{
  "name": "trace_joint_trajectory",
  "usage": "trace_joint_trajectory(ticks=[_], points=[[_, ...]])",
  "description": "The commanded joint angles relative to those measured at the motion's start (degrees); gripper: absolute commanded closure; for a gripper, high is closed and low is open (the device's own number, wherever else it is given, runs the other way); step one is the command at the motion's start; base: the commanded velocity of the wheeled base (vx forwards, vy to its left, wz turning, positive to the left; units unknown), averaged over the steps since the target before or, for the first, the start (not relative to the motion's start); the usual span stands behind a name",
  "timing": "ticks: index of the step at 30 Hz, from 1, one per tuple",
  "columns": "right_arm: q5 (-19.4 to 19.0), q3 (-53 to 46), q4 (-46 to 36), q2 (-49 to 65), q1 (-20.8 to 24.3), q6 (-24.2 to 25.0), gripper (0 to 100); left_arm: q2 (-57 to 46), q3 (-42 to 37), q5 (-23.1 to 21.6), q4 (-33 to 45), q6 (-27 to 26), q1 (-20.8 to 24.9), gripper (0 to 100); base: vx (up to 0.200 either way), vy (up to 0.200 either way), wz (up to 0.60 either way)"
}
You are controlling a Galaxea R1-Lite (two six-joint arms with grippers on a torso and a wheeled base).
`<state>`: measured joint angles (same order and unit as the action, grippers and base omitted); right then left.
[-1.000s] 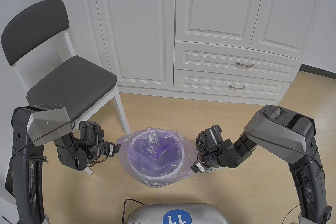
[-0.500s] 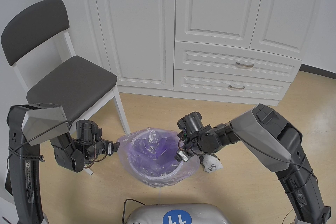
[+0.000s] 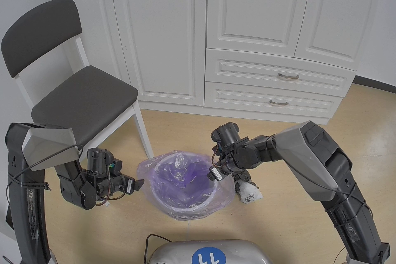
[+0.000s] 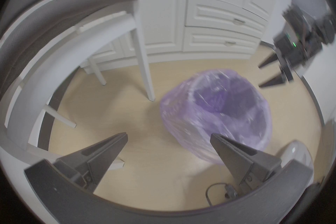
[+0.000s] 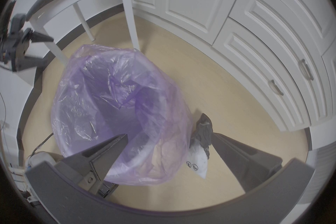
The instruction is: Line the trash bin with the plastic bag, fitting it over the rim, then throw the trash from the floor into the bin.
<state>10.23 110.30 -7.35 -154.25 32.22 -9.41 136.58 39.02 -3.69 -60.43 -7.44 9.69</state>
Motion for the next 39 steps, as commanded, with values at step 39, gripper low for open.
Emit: trace_joint_trajectory(ticks=[39], points=[[0.1, -25.2, 17.4, 15.7, -8.6, 7.0, 0, -0.4, 29.0, -10.1, 53.0, -16.9, 0.8, 0, 0.000, 0.000, 0.00]])
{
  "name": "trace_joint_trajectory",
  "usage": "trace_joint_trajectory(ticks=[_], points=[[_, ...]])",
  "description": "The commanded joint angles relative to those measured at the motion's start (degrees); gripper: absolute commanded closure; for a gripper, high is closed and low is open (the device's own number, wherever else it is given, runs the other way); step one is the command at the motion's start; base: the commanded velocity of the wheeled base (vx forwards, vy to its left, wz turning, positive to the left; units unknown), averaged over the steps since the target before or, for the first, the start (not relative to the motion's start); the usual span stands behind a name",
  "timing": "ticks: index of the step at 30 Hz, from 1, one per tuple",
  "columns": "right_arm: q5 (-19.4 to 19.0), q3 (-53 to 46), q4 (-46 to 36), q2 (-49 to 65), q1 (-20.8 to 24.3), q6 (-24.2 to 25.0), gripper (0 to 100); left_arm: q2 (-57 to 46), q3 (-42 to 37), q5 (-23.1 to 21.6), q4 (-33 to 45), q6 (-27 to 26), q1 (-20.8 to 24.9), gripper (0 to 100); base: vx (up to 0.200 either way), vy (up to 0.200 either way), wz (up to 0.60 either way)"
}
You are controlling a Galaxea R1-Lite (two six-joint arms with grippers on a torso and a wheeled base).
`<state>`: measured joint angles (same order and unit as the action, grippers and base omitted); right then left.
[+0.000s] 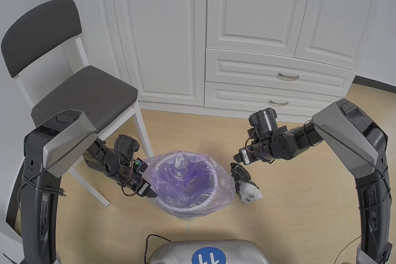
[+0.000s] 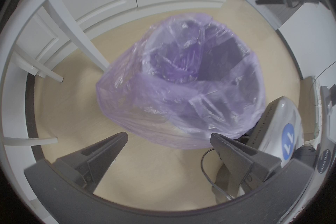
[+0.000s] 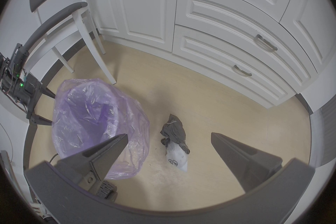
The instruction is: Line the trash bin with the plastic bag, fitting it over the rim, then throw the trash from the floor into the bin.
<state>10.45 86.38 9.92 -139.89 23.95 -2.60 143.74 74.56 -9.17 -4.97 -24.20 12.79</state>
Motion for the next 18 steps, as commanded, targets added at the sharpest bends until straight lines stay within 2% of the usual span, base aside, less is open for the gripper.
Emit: trace_joint_trajectory(ticks=[1, 3, 7, 10, 11, 12, 16, 18], points=[[-0.1, -1.3, 0.1, 1.5, -0.4, 0.1, 0, -8.4, -7.4, -5.5, -3.2, -0.1, -2.6, 0, 0.000, 0.000, 0.00], [-0.1, -1.4, 0.1, 1.6, -0.3, 0.5, 0, -11.2, -10.7, -7.1, -5.6, 0.0, -3.5, 0, 0.000, 0.000, 0.00], [-0.1, -2.9, 0.2, 2.5, 0.2, 1.2, 0, -14.3, -15.7, -7.5, -9.4, 0.2, -3.9, 0, 0.000, 0.000, 0.00], [-0.2, -6.2, 1.3, 5.0, 0.5, 1.7, 0, -17.2, -22.0, -7.9, -16.5, 1.0, -3.9, 0, 0.000, 0.000, 0.00], [-0.2, -6.2, 1.3, 5.0, 0.5, 1.7, 0, -17.2, -22.0, -7.9, -16.5, 1.0, -3.9, 0, 0.000, 0.000, 0.00], [-0.2, -9.4, 4.8, 6.7, 0.5, 2.0, 0, -18.5, -25.8, -9.2, -21.0, 2.5, -3.6, 0, 0.000, 0.000, 0.00], [-0.2, -16.3, 12.2, 9.2, 0.5, 2.7, 0, -19.0, -31.1, -11.0, -29.5, 5.8, -3.6, 0, 0.000, 0.000, 0.00], [-0.2, -17.4, 13.5, 9.5, 0.5, 2.7, 0, -18.8, -31.7, -11.2, -31.3, 6.6, -3.6, 0, -0.200, 0.000, 0.00]])
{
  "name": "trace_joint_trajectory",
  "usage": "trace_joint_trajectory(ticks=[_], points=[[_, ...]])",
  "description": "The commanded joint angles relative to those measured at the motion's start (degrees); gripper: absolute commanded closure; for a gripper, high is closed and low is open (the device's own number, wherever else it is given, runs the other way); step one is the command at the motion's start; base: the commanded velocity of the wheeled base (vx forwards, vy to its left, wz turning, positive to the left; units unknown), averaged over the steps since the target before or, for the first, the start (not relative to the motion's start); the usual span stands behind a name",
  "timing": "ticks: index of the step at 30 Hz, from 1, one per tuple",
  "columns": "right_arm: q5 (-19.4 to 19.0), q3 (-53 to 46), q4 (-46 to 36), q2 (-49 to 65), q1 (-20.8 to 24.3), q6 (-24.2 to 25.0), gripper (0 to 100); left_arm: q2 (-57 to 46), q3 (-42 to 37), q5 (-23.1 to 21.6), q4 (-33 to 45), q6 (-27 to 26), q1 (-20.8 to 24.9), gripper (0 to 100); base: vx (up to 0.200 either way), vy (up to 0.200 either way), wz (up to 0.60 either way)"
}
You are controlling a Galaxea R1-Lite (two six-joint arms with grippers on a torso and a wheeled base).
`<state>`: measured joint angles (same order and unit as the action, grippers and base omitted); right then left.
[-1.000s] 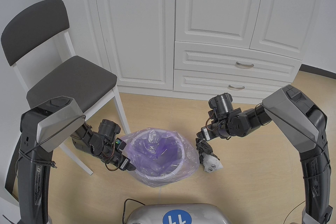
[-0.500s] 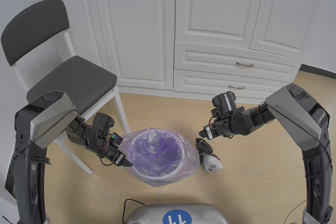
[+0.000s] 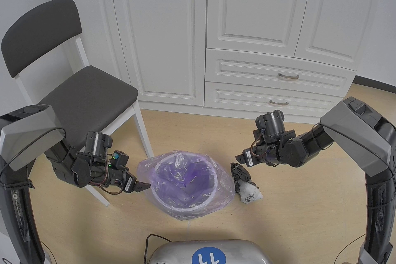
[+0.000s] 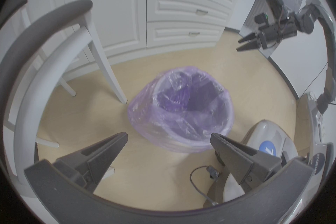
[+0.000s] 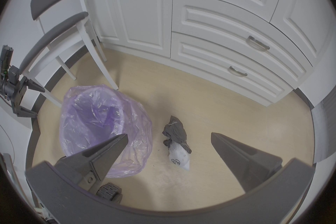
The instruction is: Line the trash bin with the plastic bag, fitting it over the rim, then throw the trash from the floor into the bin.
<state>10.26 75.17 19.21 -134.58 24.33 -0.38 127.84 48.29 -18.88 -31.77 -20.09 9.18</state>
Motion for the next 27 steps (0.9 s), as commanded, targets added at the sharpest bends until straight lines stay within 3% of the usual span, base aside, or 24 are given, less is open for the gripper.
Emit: trace_joint_trajectory(ticks=[1, 7, 12, 15, 18, 22, 27], points=[[-0.1, -7.8, 5.9, 4.7, 0.1, 0.6, 0, -2.8, -6.6, -1.9, -7.8, 4.0, -0.3, 0, -0.200, 0.000, 0.00], [-0.9, -12.5, 9.7, 5.6, 0.2, 3.0, 0, -2.8, -9.3, -1.9, -12.0, 7.3, 0.0, 0, -0.200, 0.000, 0.00], [-1.2, -15.0, 12.6, 5.7, 0.2, 3.6, 0, -0.3, -7.7, -1.3, -11.9, 7.7, 0.0, 0, 0.000, 0.000, 0.00], [-2.2, -15.7, 14.3, 5.2, 0.0, 4.1, 0, 3.7, -1.3, 3.4, -7.5, 7.4, 0.9, 0, 0.000, 0.000, 0.00], [-2.6, -15.7, 14.4, 4.7, 0.1, 5.6, 0, 7.8, 7.5, 9.7, 2.7, 6.6, 1.9, 0, 0.000, 0.000, 0.00], [-3.1, -15.3, 14.4, 4.2, 0.1, 5.7, 0, 12.9, 17.9, 12.3, 14.5, 3.1, 2.1, 0, 0.000, 0.000, 0.00], [-3.5, -14.9, 14.4, 2.9, -0.2, 5.7, 0, 18.7, 28.8, 13.3, 22.0, 0.8, 3.0, 0, 0.000, 0.000, 0.00]])
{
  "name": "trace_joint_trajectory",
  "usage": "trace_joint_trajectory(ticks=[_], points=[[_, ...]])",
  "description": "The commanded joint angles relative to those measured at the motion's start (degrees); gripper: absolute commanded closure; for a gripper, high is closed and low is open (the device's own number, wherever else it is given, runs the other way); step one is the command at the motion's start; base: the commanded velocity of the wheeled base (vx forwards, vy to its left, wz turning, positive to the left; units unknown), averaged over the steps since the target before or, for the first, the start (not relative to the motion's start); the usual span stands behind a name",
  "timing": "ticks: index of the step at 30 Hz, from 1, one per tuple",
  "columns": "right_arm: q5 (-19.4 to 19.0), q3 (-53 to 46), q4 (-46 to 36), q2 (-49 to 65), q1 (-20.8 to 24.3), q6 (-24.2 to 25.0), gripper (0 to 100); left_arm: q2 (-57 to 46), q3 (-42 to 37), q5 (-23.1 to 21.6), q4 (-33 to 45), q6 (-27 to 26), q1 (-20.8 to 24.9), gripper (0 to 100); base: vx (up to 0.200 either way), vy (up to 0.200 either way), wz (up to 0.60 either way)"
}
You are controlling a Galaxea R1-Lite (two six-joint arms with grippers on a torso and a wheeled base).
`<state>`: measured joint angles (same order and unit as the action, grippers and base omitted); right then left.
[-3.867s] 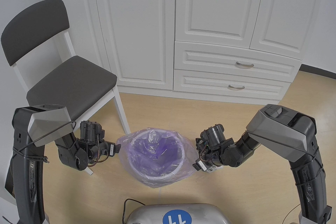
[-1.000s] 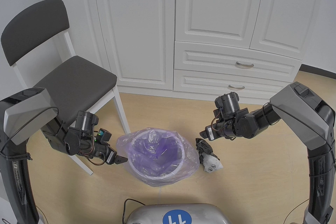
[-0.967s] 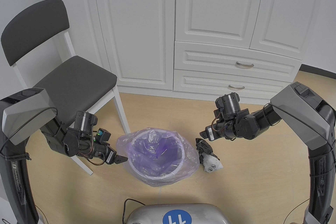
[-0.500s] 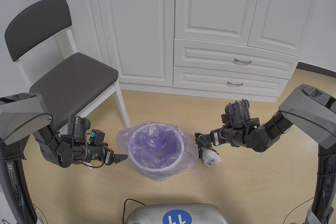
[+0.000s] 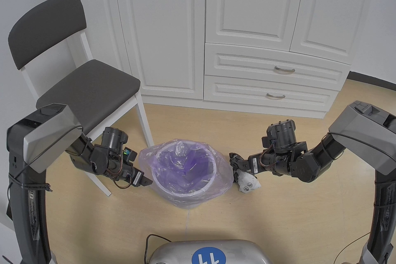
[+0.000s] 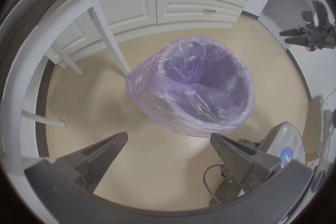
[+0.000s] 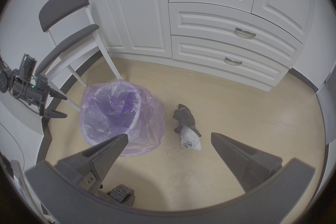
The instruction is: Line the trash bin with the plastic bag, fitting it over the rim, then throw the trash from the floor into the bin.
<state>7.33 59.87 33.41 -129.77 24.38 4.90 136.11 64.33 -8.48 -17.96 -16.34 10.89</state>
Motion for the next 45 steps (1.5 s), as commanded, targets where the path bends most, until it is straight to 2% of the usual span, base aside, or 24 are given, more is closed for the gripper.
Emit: trace_joint_trajectory(ticks=[1, 6, 14, 15, 18, 21, 26, 35, 38, 39, 40, 43, 45], points=[[-0.6, 0.4, 0.2, -2.1, -0.2, 0.4, 0, 10.8, 14.5, 2.9, 10.7, -3.4, 1.4, 0, 0.000, 0.000, 0.00], [-0.6, 0.4, 0.2, -2.4, -0.4, 0.4, 0, 13.1, 25.0, 3.0, 27.2, -10.5, 1.2, 0, 0.000, 0.000, 0.00], [-0.6, 1.4, 0.2, -2.7, -0.6, 0.4, 0, 17.0, 37.0, 3.2, 37.9, -11.9, 1.2, 0, 0.000, 0.000, 0.00], [-0.6, 1.6, 0.2, -2.9, -0.6, 0.4, 0, 18.5, 41.4, 3.2, 42.9, -13.5, 1.4, 0, 0.000, 0.000, 0.00], [-0.6, 1.6, 0.2, -2.9, -0.8, 0.4, 0, 21.0, 48.4, 3.2, 51.7, -17.8, 1.5, 0, 0.000, 0.000, 0.00], [-0.6, 1.6, 0.2, -2.9, -0.8, 0.4, 0, 22.4, 50.3, 3.3, 56.4, -19.5, 1.5, 0, 0.000, 0.000, 0.00], [-1.3, 2.0, 0.2, -3.0, -1.0, 0.4, 0, 22.4, 50.3, 5.8, 55.3, -21.9, 1.8, 0, 0.000, 0.000, 0.00], [-1.3, 2.4, 0.3, -2.9, -0.8, 0.5, 0, 22.0, 50.3, 5.5, 53.1, -21.0, 1.2, 0, 0.000, 0.000, 0.00], [-1.3, 2.4, 0.3, -2.8, -0.8, 0.6, 0, 22.1, 50.3, 5.6, 49.0, -18.4, 2.1, 0, 0.000, 0.000, 0.00], [-1.3, 2.3, 0.3, -2.4, -0.8, 0.9, 0, 22.2, 50.3, 5.9, 44.1, -14.5, 3.9, 0, 0.000, 0.000, 0.00], [-1.3, 2.2, 0.3, -2.3, -0.8, 0.9, 0, 22.2, 50.3, 6.2, 42.7, -13.4, 4.4, 0, 0.000, 0.000, 0.00], [-1.3, 2.3, 0.4, -2.2, -0.8, 0.9, 0, 22.9, 50.3, 8.0, 38.9, -11.9, 5.5, 0, 0.000, 0.000, 0.00], [-1.3, 2.0, 1.9, -2.2, -0.8, 1.1, 0, 24.3, 50.3, 10.7, 35.2, -11.7, 6.3, 0, 0.000, 0.000, 0.00]])
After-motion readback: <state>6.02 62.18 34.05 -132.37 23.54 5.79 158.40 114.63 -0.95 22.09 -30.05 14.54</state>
